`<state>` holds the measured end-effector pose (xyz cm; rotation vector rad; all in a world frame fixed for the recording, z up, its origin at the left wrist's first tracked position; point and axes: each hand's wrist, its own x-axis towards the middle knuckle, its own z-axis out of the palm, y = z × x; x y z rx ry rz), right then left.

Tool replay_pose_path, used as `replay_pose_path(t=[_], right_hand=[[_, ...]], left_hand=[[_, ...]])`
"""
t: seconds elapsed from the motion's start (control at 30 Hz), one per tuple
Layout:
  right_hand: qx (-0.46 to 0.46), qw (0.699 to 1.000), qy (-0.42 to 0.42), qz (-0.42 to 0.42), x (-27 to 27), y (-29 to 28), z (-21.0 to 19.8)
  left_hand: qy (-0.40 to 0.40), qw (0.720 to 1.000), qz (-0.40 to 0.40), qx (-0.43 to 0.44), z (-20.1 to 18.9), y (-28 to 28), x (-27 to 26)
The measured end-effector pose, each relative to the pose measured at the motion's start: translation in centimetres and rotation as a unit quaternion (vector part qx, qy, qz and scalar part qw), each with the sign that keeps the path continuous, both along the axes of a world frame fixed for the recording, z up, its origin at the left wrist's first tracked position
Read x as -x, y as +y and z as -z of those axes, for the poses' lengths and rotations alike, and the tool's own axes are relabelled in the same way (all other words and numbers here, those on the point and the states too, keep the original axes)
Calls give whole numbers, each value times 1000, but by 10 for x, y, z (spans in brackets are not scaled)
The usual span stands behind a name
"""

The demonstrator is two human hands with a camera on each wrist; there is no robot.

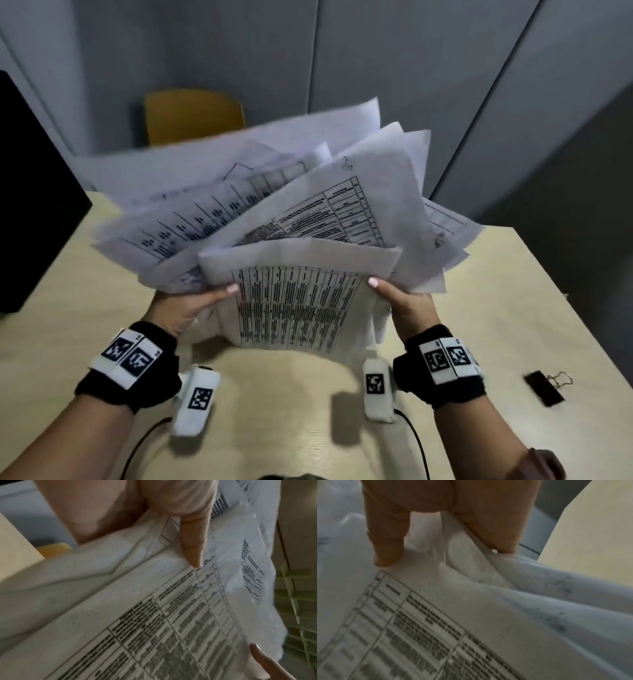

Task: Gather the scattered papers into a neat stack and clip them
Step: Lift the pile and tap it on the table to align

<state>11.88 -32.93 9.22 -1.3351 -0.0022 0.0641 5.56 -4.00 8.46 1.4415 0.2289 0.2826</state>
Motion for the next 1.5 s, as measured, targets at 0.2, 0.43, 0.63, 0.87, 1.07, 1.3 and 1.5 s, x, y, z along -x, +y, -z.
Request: replay_pose_path(t=[0.2, 0.43, 0.63, 0.87, 1.07, 1.3, 1.5], right_hand=[[84, 996, 6, 5, 0, 4, -6], [142, 986, 90, -16, -3, 10, 2], [2, 998, -30, 47, 0, 4, -2], [57, 998, -5, 21, 1, 10, -3], [-26, 994, -16, 103, 3, 16, 2], [-23, 996, -39, 78, -7, 9, -11], [77, 995, -28, -56, -5, 5, 0]], left_hand=[[-5, 1000, 0, 14, -13, -28, 3], [-22, 999, 1, -48, -3, -18, -5], [-22, 999, -21, -29, -2, -5, 0], [-13, 996, -30, -86, 7, -10, -5], [-8, 999, -28, -24, 10, -13, -1], [-22, 999, -29, 9, 0, -11, 2], [15, 999, -23, 31, 0, -12, -1]])
